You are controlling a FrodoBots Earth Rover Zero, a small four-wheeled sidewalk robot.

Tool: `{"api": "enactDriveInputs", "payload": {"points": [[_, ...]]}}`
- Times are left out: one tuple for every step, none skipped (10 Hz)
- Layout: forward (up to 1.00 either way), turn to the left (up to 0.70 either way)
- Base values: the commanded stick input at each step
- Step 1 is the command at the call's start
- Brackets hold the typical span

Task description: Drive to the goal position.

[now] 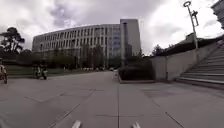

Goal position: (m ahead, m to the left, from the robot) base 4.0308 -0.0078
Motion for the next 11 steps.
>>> {"api": "enactDriveInputs", "payload": {"points": [[0.70,0.00],[0.70,0.00],[0.70,0.00],[0.70,0.00],[0.70,0.00],[0.70,0.00],[0.70,0.00],[0.70,0.00],[0.70,0.00],[0.70,0.00],[0.70,0.00]]}}
